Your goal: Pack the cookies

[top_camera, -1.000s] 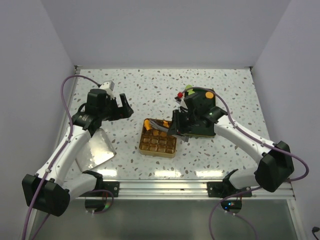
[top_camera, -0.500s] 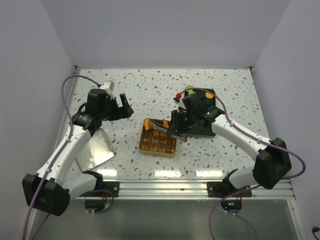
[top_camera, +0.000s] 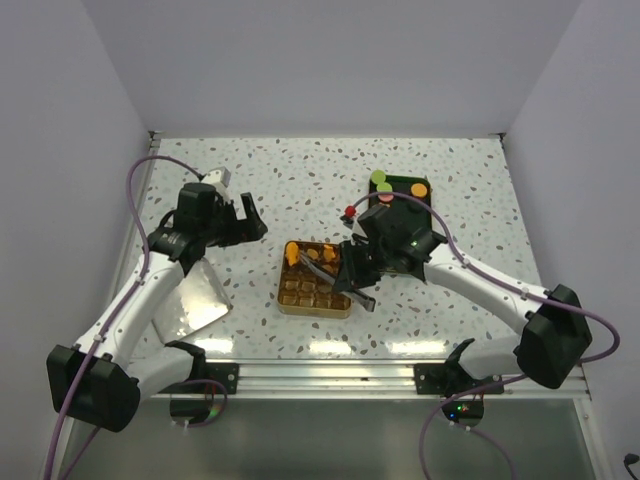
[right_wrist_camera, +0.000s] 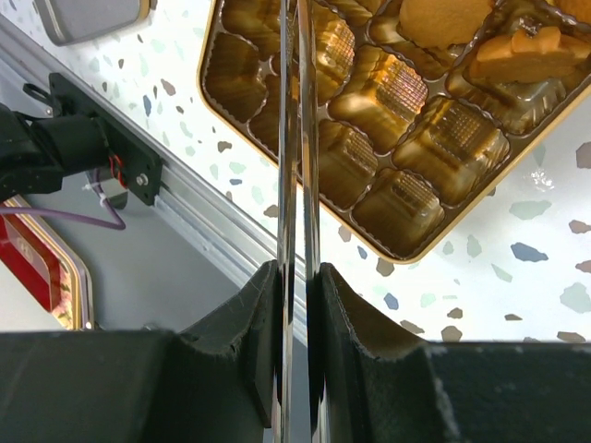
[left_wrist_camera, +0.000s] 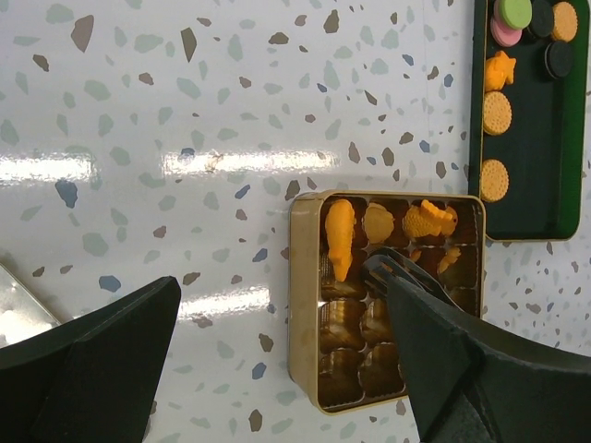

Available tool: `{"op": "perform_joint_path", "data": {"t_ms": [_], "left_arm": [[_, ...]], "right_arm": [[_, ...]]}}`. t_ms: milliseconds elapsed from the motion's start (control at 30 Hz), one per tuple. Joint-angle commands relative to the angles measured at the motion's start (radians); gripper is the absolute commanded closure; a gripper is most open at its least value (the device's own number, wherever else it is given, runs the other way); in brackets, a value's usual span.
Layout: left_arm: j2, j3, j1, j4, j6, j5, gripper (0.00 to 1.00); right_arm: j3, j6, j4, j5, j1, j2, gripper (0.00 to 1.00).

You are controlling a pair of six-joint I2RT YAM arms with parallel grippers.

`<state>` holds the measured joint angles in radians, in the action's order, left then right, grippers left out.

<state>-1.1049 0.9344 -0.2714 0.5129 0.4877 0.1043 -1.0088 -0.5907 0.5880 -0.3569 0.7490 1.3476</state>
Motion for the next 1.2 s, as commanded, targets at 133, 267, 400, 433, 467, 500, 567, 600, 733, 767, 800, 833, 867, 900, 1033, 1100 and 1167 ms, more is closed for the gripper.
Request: {"op": "perform_joint_path", "data": {"t_ms": [133, 267, 400, 433, 467, 500, 567, 600, 733, 767, 800, 833, 867, 900, 1033, 1100, 1167], "left_arm": [[0.022, -0.013, -0.005, -0.051, 0.015, 0.008, 0.0], [0.027, -0.009, -0.005, -0.05, 0.018, 0.006, 0.0], [0.033, -0.002, -0.005, -0.044, 0.018, 0.002, 0.0], [0.033, -0.002, -0.005, -0.043, 0.02, -0.002, 0.0], [0.034, -0.002, -0.005, -0.04, 0.02, -0.002, 0.0], [0.039, -0.002, -0.005, -0.039, 0.022, -0.003, 0.0], [0.045, -0.003, -0.003, -0.034, 0.023, -0.008, 0.0], [0.048, -0.002, -0.003, -0.033, 0.023, -0.011, 0.0], [0.062, -0.011, -0.005, -0.02, 0.025, -0.021, 0.0], [0.068, -0.012, -0.005, -0.019, 0.026, -0.023, 0.0], [0.071, -0.016, -0.005, -0.019, 0.026, -0.023, 0.0], [0.073, -0.02, -0.003, -0.017, 0.031, -0.025, 0.0], [0.076, -0.022, -0.003, -0.017, 0.029, -0.025, 0.0], [0.077, -0.023, -0.005, -0.017, 0.029, -0.025, 0.0], [0.077, -0.02, -0.005, -0.017, 0.029, -0.026, 0.0], [0.077, -0.02, -0.005, -0.016, 0.031, -0.026, 0.0], [0.079, -0.02, -0.005, -0.016, 0.029, -0.026, 0.0]], "right_arm": [[-0.131, 0.045, 0.121, 0.055, 0.009, -0.035, 0.91], [-0.229, 0.042, 0.136, 0.064, 0.01, 0.004, 0.76], [-0.309, 0.046, 0.144, 0.075, 0.009, 0.05, 0.66], [-0.335, 0.049, 0.148, 0.084, 0.009, 0.062, 0.64], [-0.347, 0.051, 0.153, 0.088, 0.009, 0.073, 0.61], [-0.358, 0.057, 0.159, 0.09, 0.009, 0.097, 0.6], [-0.379, 0.055, 0.168, 0.093, 0.01, 0.116, 0.58], [-0.386, 0.055, 0.173, 0.096, 0.01, 0.136, 0.57], [-0.409, 0.048, 0.199, 0.113, 0.007, 0.163, 0.56], [-0.41, 0.045, 0.203, 0.124, 0.009, 0.166, 0.56], [-0.412, 0.042, 0.207, 0.127, 0.009, 0.168, 0.56], [-0.415, 0.04, 0.213, 0.131, 0.009, 0.177, 0.56], [-0.418, 0.04, 0.222, 0.133, 0.009, 0.183, 0.55], [-0.419, 0.04, 0.225, 0.133, 0.009, 0.188, 0.56], [-0.419, 0.032, 0.228, 0.139, 0.009, 0.205, 0.55], [-0.422, 0.029, 0.23, 0.141, 0.01, 0.212, 0.55], [-0.424, 0.028, 0.225, 0.141, 0.009, 0.219, 0.55]]}}
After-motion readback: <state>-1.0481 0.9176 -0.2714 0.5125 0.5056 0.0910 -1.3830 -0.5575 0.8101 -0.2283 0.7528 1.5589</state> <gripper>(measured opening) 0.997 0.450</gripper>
